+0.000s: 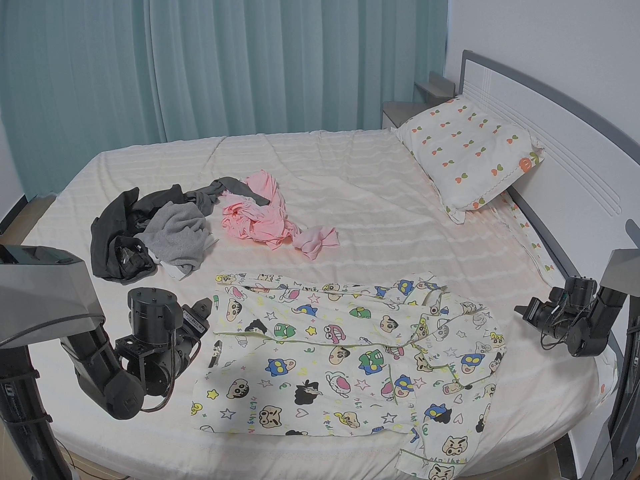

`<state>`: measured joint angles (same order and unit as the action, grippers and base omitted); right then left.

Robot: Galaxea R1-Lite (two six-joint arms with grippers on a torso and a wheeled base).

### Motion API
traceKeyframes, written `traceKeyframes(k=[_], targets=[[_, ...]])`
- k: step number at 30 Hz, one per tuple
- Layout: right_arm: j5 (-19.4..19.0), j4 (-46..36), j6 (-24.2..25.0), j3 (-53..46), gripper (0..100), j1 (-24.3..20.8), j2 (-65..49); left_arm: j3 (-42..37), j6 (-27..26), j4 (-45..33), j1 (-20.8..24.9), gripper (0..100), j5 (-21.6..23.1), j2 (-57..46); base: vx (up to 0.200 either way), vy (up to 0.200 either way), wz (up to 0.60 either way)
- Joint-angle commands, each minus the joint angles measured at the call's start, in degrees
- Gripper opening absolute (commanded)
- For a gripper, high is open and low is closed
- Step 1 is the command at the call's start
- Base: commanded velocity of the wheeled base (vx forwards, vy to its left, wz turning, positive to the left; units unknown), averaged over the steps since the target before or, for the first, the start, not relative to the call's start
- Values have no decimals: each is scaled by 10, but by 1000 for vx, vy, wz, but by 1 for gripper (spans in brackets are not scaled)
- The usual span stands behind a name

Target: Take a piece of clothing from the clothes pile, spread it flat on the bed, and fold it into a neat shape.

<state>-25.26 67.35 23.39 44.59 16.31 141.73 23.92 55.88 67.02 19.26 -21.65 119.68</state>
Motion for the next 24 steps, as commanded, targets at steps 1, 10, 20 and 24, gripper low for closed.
traceKeyframes(k=[1,10,20,24], targets=[[-1,7,0,-5,100,0,-2,-1,0,1,0,100,1,0,0,0,0],[21,36,6,-78,100,-49,-85,-64,-3,108,6,100,20,-4,0,0,0],[-23,139,-5,-276,100,-73,-103,-74,1,116,15,100,21,-1,-180,0,0],[-23,175,-24,-311,100,-76,-81,-74,1,116,15,100,21,-1,-200,0,0]])
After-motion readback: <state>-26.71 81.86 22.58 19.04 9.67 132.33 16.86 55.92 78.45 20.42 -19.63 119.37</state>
